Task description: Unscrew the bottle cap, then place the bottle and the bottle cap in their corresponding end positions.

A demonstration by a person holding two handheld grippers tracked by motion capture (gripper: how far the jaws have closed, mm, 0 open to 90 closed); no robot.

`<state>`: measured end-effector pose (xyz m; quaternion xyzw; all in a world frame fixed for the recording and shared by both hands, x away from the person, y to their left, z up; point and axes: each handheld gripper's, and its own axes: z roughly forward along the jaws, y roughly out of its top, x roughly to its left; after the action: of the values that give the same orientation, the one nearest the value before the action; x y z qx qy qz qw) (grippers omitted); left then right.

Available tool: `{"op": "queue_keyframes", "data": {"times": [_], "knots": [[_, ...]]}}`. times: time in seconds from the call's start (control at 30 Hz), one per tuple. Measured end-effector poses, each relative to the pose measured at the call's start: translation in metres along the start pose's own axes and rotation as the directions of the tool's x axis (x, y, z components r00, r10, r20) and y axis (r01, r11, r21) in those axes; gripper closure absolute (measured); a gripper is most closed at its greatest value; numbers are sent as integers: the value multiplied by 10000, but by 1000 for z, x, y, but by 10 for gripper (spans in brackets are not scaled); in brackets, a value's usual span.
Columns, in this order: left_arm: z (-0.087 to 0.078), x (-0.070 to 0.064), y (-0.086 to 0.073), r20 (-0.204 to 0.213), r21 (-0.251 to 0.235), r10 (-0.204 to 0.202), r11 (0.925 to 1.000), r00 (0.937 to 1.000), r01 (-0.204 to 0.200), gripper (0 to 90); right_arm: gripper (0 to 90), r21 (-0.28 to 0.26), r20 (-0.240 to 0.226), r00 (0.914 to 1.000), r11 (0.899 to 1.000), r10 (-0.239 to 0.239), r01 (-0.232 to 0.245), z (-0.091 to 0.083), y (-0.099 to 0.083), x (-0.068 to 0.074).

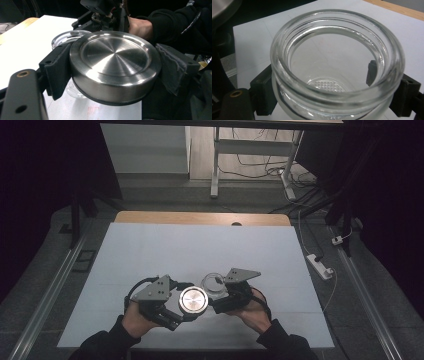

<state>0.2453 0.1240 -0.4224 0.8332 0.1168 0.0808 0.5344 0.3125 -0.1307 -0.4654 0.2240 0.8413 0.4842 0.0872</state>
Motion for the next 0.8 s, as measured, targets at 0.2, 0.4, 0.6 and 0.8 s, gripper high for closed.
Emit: {"op": "queue_keyframes", "data": {"times": [0.2,0.4,0.6,0.8], "knots": [[4,0,-5,25,59,-48,10000,10000,48,191,147,-30,143,9999,10000,69,-69,0,3,-6],[10,-2,-10,79,168,29,9999,10000,-31,191,147,-127,237,9995,9997,221,-218,1,6,-14],[15,-2,-15,185,158,41,9999,9998,-44,191,147,-176,388,9987,9993,332,-325,4,12,-20],[21,0,-23,212,204,3,9998,9998,-7,190,147,-237,512,9979,9990,386,-374,9,17,-26]]}}
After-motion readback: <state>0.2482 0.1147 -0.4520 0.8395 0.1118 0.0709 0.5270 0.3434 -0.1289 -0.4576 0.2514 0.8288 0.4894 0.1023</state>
